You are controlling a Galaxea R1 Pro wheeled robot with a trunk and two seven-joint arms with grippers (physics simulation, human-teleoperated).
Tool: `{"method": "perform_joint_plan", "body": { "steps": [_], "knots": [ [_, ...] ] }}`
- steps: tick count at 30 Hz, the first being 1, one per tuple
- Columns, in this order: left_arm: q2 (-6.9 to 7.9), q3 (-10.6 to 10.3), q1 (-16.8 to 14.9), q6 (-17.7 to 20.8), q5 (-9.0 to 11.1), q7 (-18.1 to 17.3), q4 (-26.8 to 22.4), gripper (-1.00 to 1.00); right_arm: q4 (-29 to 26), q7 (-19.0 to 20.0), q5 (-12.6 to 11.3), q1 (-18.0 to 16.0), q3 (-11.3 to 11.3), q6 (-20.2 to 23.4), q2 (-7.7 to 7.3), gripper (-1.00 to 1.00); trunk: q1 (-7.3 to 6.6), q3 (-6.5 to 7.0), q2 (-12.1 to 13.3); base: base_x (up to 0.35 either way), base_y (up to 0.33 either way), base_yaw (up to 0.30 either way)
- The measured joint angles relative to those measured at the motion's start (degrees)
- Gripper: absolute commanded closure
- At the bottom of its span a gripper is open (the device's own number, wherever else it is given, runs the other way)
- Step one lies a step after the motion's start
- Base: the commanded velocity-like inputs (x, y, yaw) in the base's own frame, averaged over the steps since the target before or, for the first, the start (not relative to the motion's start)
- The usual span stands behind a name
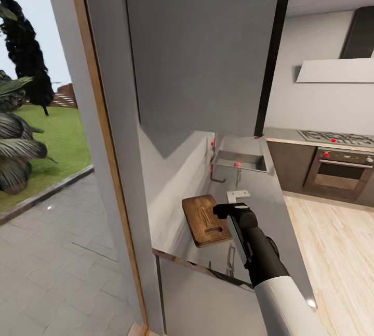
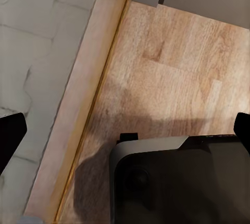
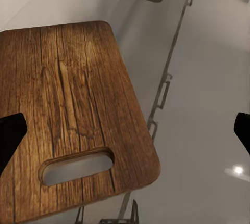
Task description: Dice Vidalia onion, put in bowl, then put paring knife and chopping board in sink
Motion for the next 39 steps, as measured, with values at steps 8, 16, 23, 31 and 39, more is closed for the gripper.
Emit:
{"method": "perform_joint_plan", "body": {
  "steps": [8, 16, 23, 31, 39],
  "knots": [
    [-0.02, 0.0, 0.0, 0.0, -0.05, 0.0, 0.53, -1.0, 0.0, -0.03, 0.03, 0.0, 0.0, 0.0, 0.0, -1.0, 0.0, 0.0, 0.0, 0.002, 0.0, 0.0],
    [-0.01, 0.0, 0.0, 0.0, -0.05, 0.0, 0.55, -1.0, 0.36, -0.33, 0.22, 0.0, -0.2, -0.02, 0.0, -1.0, 0.0, 0.0, 0.0, 0.0, 0.0, 0.0],
    [-0.06, 0.0, 0.0, 0.0, -0.05, 0.0, 0.55, -1.0, 1.04, -0.43, 0.3, 0.0, -0.25, -0.01, 0.0, -1.0, 0.0, 0.0, 0.0, 0.0, 0.0, 0.0],
    [-0.06, 0.0, 0.0, 0.0, -0.05, 0.0, 0.55, -1.0, 1.33, -0.61, 0.38, 0.0, -0.32, 0.06, 0.0, -1.0, 0.0, 0.0, 0.0, 0.0, 0.0, 0.0],
    [-0.06, 0.0, 0.0, 0.0, -0.05, 0.0, 0.55, -1.0, 1.45, -0.67, 0.4, 0.0, -0.41, 0.08, 0.0, -1.0, 0.0, 0.0, 0.0, 0.0, 0.0, 0.0]
  ]
}}
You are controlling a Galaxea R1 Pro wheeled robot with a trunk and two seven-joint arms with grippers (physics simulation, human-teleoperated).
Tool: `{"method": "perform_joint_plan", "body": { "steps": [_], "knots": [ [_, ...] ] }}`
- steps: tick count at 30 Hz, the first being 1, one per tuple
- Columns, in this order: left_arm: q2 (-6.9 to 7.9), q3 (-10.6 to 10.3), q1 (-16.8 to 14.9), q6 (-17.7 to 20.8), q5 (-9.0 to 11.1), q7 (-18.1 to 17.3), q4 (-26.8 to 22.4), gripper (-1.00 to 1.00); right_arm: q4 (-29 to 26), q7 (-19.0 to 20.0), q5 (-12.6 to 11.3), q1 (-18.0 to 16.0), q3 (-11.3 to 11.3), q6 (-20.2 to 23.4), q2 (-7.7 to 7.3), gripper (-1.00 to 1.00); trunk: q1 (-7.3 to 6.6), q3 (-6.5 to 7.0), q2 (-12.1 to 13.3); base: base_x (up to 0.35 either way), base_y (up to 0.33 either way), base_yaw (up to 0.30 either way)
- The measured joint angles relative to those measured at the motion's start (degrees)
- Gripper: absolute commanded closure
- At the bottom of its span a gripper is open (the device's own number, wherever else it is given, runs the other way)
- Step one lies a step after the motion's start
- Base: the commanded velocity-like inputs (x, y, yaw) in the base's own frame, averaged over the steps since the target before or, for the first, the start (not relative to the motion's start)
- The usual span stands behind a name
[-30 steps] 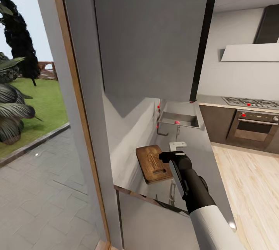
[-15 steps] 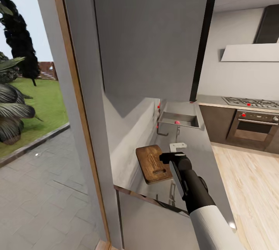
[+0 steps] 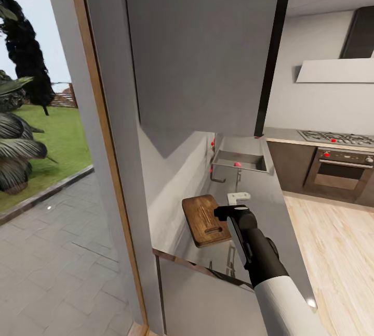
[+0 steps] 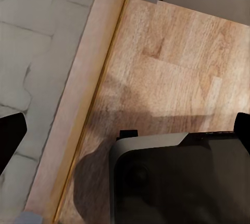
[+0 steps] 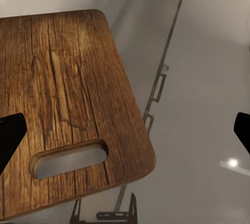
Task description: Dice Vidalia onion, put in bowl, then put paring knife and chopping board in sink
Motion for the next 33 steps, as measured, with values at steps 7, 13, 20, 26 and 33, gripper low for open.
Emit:
{"method": "perform_joint_plan", "body": {
  "steps": [7, 13, 20, 26, 33],
  "knots": [
    [0.03, 0.0, 0.0, 0.0, 0.0, 0.0, 0.0, -1.0, 0.04, -0.01, 0.0, 0.0, -0.18, 0.03, 0.0, -1.0, 0.0, 0.0, 0.0, 0.0, 0.0, 0.0],
    [0.04, 0.0, 0.0, 0.0, 0.0, 0.0, 0.0, -1.0, 0.05, -0.08, 0.07, 0.0, -0.27, 0.08, 0.0, -1.0, 0.0, 0.0, 0.0, 0.0, 0.0, 0.0],
    [0.05, 0.0, 0.0, 0.0, 0.0, 0.0, 0.0, -1.0, 0.18, -0.77, 0.09, 0.0, -0.33, 0.08, 0.0, -1.0, 0.0, 0.0, 0.0, 0.0, 0.0, 0.0],
    [0.04, 0.0, 0.0, 0.0, 0.0, 0.0, 0.0, -1.0, 1.04, -1.2, 0.08, 0.0, -0.53, 0.02, 0.0, -1.0, 0.0, -0.02, 0.0, 0.0, 0.0, 0.0],
    [0.04, 0.0, 0.0, 0.0, 0.0, 0.0, 0.0, -1.0, 1.86, -1.9, 0.08, 0.0, -7.12, -0.09, -0.05, -1.0, 0.0, -0.05, 0.0, 0.0, 0.0, 0.0]
  ]
}}
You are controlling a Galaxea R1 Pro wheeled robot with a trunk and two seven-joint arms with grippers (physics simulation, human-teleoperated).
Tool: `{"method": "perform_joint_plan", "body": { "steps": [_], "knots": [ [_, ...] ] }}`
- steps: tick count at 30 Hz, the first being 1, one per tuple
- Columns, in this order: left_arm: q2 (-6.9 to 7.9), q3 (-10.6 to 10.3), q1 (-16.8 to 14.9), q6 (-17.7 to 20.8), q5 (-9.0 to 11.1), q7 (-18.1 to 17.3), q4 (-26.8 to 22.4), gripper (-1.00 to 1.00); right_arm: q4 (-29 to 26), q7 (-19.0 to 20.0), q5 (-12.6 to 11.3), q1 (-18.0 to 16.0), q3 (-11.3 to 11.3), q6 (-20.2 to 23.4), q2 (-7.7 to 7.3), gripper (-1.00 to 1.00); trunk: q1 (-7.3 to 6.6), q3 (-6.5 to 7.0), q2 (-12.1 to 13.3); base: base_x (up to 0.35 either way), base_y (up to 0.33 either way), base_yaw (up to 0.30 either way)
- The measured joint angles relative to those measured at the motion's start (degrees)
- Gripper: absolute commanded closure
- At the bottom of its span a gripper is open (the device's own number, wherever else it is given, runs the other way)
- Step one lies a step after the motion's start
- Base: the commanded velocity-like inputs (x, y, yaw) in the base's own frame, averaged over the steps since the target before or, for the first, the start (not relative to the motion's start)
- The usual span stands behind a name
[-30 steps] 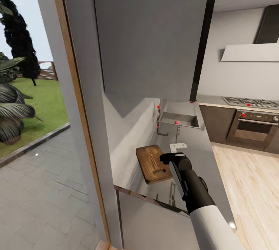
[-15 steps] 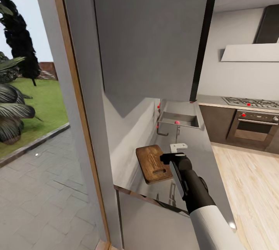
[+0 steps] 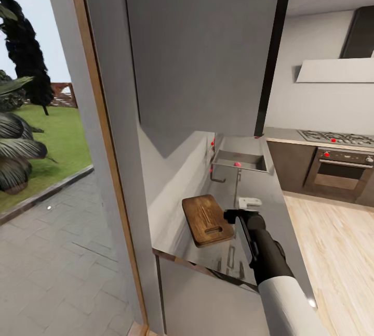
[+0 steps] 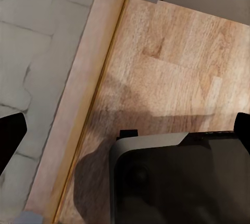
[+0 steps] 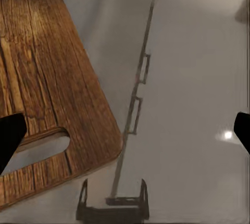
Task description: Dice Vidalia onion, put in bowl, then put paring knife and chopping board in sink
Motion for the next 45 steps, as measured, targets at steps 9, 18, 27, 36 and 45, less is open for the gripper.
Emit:
{"method": "perform_joint_plan", "body": {
  "steps": [9, 18, 27, 36, 45],
  "knots": [
    [-0.02, 0.0, 0.0, 0.0, 0.0, 0.0, 0.0, -1.0, 0.03, -1.63, -0.07, 0.0, -1.04, -0.04, 0.0, -1.0, 0.0, 0.0, 0.0, 0.0, 0.0, 0.0],
    [-0.07, 0.0, 0.0, 0.0, 0.0, 0.0, 0.0, -1.0, -0.71, -2.83, -0.09, 0.0, -1.06, 0.06, 0.0, -1.0, 0.0, 0.0, 0.0, 0.0, 0.0, 0.0],
    [-0.64, -0.07, 0.0, 0.0, 0.01, 0.0, 0.07, -1.0, -6.25, -8.01, -0.32, -0.07, -0.33, 3.58, 0.01, -1.0, 0.0, 0.0, 0.0, 0.0, 0.0, 0.0],
    [-0.68, -0.19, 0.0, -0.05, -0.02, -0.01, 1.11, -1.0, -9.96, -11.13, -4.35, -0.42, 0.54, 10.45, 0.01, -1.0, 0.0, 0.0, 0.0, 0.0, 0.0, 0.0],
    [-0.68, -0.32, 0.0, -0.09, -0.06, -0.02, 1.15, -1.0, -10.23, -20.89, -14.75, -0.43, 6.46, 10.36, 0.06, -1.0, 0.0, 0.0, 0.0, 0.0, 0.0, 0.0]
  ]
}}
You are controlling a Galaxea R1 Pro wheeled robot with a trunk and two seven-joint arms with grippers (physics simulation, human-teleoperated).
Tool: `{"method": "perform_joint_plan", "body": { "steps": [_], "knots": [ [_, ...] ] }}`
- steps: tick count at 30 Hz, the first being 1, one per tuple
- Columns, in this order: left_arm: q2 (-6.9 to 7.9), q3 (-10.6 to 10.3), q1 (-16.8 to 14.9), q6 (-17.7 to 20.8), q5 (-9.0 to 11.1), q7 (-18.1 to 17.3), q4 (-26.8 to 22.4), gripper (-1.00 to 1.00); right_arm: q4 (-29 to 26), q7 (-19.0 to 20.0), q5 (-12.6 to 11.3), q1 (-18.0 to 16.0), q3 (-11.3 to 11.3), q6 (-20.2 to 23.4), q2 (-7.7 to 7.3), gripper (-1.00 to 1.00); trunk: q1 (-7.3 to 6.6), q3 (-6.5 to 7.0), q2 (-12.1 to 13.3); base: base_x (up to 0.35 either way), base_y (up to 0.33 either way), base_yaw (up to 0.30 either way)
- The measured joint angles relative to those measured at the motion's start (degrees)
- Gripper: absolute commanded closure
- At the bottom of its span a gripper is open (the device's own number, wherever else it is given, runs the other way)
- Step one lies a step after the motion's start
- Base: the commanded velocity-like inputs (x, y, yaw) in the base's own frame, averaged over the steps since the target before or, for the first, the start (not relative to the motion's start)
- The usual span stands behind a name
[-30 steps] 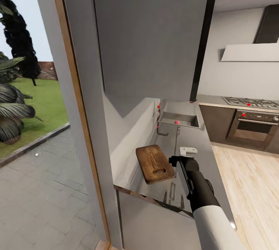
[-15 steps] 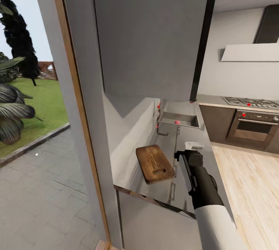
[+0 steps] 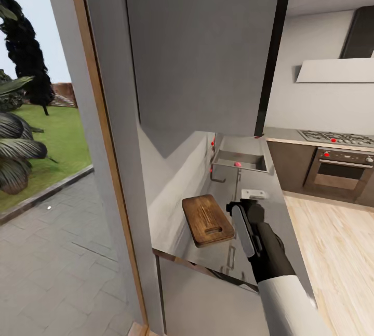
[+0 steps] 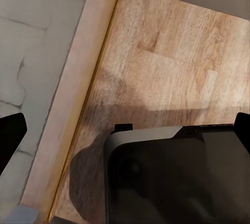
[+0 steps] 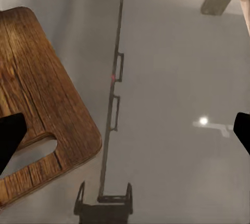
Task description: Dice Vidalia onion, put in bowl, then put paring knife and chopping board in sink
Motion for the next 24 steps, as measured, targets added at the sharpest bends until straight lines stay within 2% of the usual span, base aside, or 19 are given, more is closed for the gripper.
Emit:
{"method": "perform_joint_plan", "body": {
  "steps": [1, 5, 18, 20, 24],
  "knots": [
    [0.0, 0.0, 0.0, 0.0, -0.01, 0.0, 0.0, -1.0, -0.07, -1.4, -1.6, 0.0, 0.97, -0.18, 0.0, -1.0, 0.0, 0.0, 0.0, 0.0, 0.0, 0.0],
    [0.0, 0.0, 0.0, 0.02, -0.01, 0.0, 0.0, -1.0, -0.17, -2.59, -3.04, 0.0, 1.77, -0.36, 0.0, -1.0, 0.0, 0.0, 0.0, 0.0, 0.0, 0.0],
    [0.0, -0.01, 0.0, 0.03, 0.06, 0.0, 0.08, -1.0, -0.56, -3.09, -3.81, 0.0, 2.14, -0.42, 0.0, -1.0, 0.0, 0.0, 0.0, 0.0, 0.0, 0.0],
    [0.0, -0.01, 0.0, 0.01, 0.06, 0.0, 0.08, -1.0, -0.56, -3.09, -4.54, 0.0, 2.14, -0.42, 0.0, -1.0, 0.0, 0.0, 0.0, 0.0, 0.0, 0.0],
    [0.0, -0.01, 0.0, 0.02, 0.06, 0.0, 0.09, -1.0, -0.43, -3.12, -9.34, 0.0, 2.14, -0.38, 0.0, -1.0, 0.0, 0.0, 0.0, 0.0, 0.0, 0.0]
  ]
}}
